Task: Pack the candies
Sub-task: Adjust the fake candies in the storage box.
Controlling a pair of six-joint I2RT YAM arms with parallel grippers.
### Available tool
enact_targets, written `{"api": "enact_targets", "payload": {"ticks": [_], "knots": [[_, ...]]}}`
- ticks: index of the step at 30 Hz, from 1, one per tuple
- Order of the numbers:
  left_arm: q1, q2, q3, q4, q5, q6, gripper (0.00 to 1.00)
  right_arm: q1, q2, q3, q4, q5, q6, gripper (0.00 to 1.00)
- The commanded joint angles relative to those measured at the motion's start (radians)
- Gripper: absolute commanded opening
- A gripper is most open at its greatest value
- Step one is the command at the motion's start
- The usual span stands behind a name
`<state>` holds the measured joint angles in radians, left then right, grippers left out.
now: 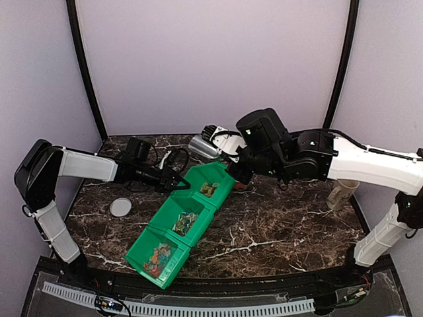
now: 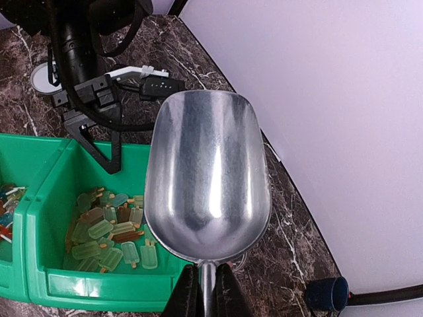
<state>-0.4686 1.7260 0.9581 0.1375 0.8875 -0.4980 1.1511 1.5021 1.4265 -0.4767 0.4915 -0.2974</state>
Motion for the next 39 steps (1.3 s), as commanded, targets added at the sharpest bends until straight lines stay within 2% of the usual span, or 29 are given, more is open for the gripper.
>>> {"api": "enact_targets", "payload": {"ticks": [1,4,10,11,14,17,22,31,39], "knots": [[0.007,-0.022,-0.022,0.141,0.178,-0.169,0.0,-0.001,-0.019,0.027,0.015,0.021,0.012,0.0],[0.012,-0.005,-0.052,0.278,0.237,-0.289,0.0,-0.001,-0.028,0.029,0.027,0.029,0.011,0.0],[0.015,0.003,-0.068,0.366,0.267,-0.38,0.0,-0.001,-0.062,0.005,0.08,0.028,0.008,0.0],[0.016,0.0,-0.059,0.332,0.26,-0.357,0.0,-0.001,-0.064,0.003,0.082,0.028,0.007,0.0],[0.016,-0.016,0.004,0.081,0.182,-0.174,0.0,-0.002,-0.058,0.003,0.075,0.03,0.009,0.0],[0.016,-0.022,0.006,0.064,0.156,-0.16,0.0,-0.002,-0.05,0.006,0.059,0.03,0.014,0.0],[0.016,-0.027,0.076,-0.186,-0.019,0.024,0.0,-0.001,-0.021,0.048,-0.038,0.008,0.009,0.0],[0.016,-0.04,0.139,-0.367,-0.284,0.161,0.0,0.001,0.113,0.15,-0.318,-0.041,0.006,0.0],[0.013,-0.035,0.151,-0.401,-0.338,0.19,0.0,0.011,0.232,0.212,-0.481,-0.122,0.004,0.0]]}}
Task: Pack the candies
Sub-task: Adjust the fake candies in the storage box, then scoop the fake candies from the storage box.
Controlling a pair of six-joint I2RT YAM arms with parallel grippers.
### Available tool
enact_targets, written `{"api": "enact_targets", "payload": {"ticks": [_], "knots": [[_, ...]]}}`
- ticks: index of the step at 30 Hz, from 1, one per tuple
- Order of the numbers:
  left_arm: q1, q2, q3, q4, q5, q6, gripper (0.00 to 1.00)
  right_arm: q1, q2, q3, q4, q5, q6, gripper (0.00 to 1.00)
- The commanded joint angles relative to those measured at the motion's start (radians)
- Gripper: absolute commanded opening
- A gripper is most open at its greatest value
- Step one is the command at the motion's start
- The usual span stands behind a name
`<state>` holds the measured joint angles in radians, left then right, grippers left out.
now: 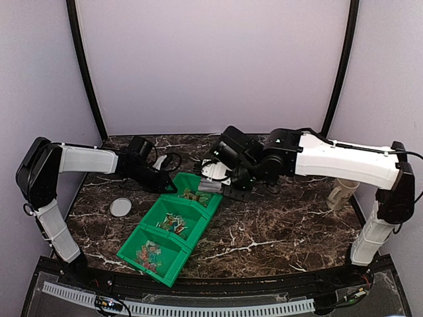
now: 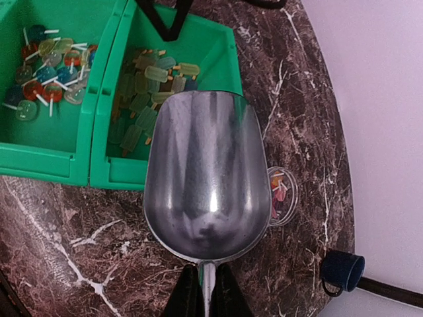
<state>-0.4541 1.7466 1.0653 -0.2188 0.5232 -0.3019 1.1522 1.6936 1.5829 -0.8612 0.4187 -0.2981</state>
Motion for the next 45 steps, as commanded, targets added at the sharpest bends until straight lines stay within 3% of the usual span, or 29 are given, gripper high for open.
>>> {"api": "enact_targets", "payload": {"ticks": [1,16,27,36,45], "knots": [[-0.003,-0.055,0.046,-0.049,0.023,-0.002,0.0,0.01,0.062,0.067,-0.115,-0.05,0.006,0.0],[-0.054,-0.057,0.072,-0.103,-0.055,0.06,0.0,0.012,0.33,0.281,-0.269,-0.01,0.0,0.0],[-0.084,-0.065,0.078,-0.105,-0.061,0.084,0.0,0.012,0.455,0.345,-0.281,-0.139,-0.045,0.0],[-0.086,-0.08,0.07,-0.084,-0.03,0.079,0.0,-0.009,0.396,0.138,-0.025,-0.329,-0.128,0.0],[-0.086,-0.089,0.068,-0.078,-0.025,0.076,0.0,-0.084,0.328,-0.128,0.335,-0.412,-0.049,0.0]]}}
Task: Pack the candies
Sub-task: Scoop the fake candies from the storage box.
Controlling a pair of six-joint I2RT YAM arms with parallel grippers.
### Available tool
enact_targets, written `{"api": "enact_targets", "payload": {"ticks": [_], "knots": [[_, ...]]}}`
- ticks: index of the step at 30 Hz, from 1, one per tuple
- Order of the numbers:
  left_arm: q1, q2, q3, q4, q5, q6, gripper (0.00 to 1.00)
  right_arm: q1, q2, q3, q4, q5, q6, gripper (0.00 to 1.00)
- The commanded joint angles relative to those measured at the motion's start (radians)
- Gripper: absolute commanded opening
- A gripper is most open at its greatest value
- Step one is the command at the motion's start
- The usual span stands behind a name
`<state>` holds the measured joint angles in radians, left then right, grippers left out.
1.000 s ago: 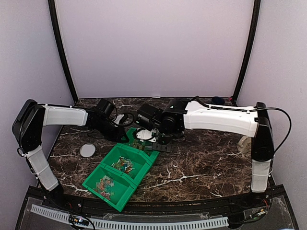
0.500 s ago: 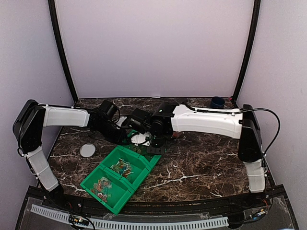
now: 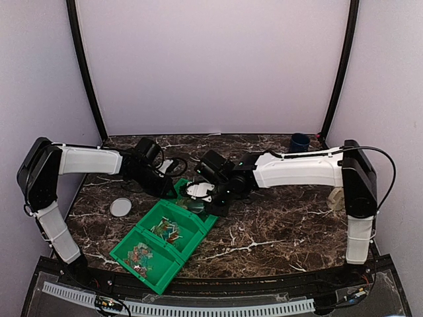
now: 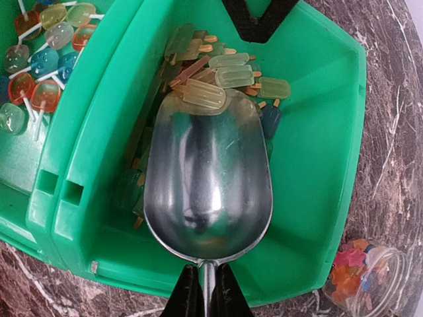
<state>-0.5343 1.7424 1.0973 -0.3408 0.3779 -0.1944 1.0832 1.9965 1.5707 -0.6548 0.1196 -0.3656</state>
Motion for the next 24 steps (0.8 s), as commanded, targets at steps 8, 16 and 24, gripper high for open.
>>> {"api": "enact_targets", "payload": {"ticks": [8,16,24], "knots": [[-0.006,-0.085,0.035,0.051,0.135,-0.036,0.0,-0.022,-0.009,-0.23,0.343,-0.179,0.043,0.0],[-0.006,-0.084,0.036,0.042,0.118,-0.03,0.0,-0.017,-0.079,-0.311,0.379,-0.074,-0.059,0.0],[-0.006,-0.083,0.035,0.046,0.129,-0.027,0.0,-0.052,-0.177,-0.411,0.473,-0.147,-0.147,0.0]]}}
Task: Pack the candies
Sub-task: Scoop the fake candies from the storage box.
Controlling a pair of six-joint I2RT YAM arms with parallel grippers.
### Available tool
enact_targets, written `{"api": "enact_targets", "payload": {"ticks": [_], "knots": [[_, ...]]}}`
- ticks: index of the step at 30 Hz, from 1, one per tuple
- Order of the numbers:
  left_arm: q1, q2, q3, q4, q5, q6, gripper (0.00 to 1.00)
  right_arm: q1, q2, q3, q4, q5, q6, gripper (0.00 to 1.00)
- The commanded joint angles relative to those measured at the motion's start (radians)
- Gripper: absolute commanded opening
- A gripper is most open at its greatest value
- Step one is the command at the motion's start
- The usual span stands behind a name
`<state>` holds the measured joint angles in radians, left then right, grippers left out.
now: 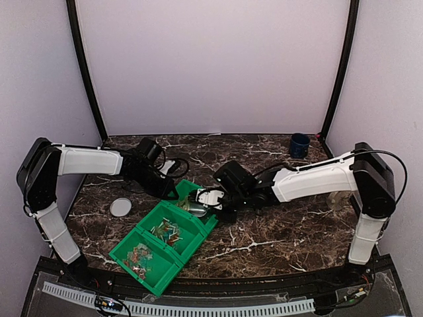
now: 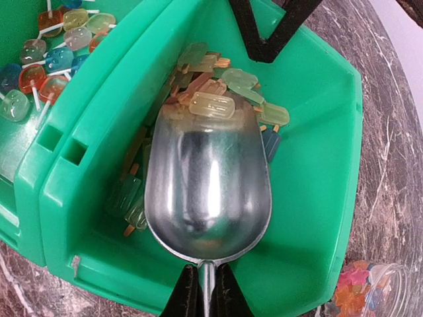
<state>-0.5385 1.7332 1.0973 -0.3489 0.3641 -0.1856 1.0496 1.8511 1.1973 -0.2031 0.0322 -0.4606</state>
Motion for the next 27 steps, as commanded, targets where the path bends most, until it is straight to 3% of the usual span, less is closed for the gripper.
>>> {"api": "enact_targets", "payload": {"ticks": [1,11,27], "knots": [[-0.002,-0.076,0.035,0.054,0.145,-0.037,0.0,-0.03,-0.036,-0.038,0.033,-0.084,-0.044,0.0],[-0.002,-0.083,0.033,0.051,0.124,-0.04,0.0,-0.068,0.041,-0.003,0.067,-0.095,0.162,0.0],[-0.001,-0.087,0.029,0.056,0.112,-0.05,0.0,-0.06,0.05,-0.099,0.344,-0.247,0.313,0.0]]}}
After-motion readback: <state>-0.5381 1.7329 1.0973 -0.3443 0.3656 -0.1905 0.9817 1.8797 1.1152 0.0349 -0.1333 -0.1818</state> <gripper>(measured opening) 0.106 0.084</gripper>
